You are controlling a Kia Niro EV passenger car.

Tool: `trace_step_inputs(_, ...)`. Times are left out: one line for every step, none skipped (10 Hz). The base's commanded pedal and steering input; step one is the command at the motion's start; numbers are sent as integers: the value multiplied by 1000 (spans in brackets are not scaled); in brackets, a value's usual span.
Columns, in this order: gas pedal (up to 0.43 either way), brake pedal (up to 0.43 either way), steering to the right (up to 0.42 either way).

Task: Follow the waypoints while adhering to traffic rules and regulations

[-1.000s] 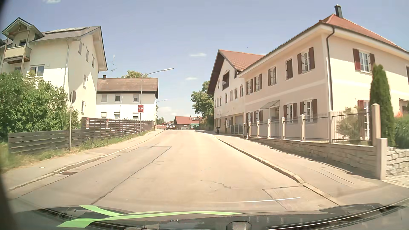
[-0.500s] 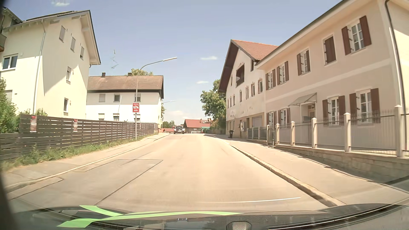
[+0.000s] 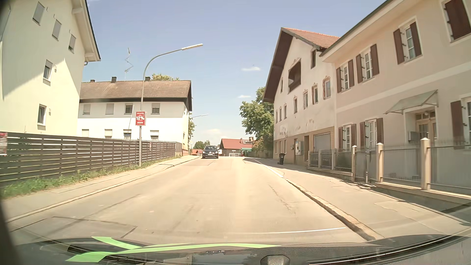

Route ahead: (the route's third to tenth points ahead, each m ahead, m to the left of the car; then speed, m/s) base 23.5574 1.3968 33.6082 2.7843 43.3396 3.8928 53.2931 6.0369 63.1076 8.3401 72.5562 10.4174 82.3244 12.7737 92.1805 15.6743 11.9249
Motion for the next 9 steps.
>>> trace_step_inputs(189,0,-24)
trace_step_inputs(189,0,-20)
trace_step_inputs(189,0,-17)
trace_step_inputs(197,0,-17)
trace_step_inputs(197,0,-17)
trace_step_inputs(197,0,-17)
trace_step_inputs(189,0,-17)
trace_step_inputs(169,0,-17)
trace_step_inputs(169,0,-17)
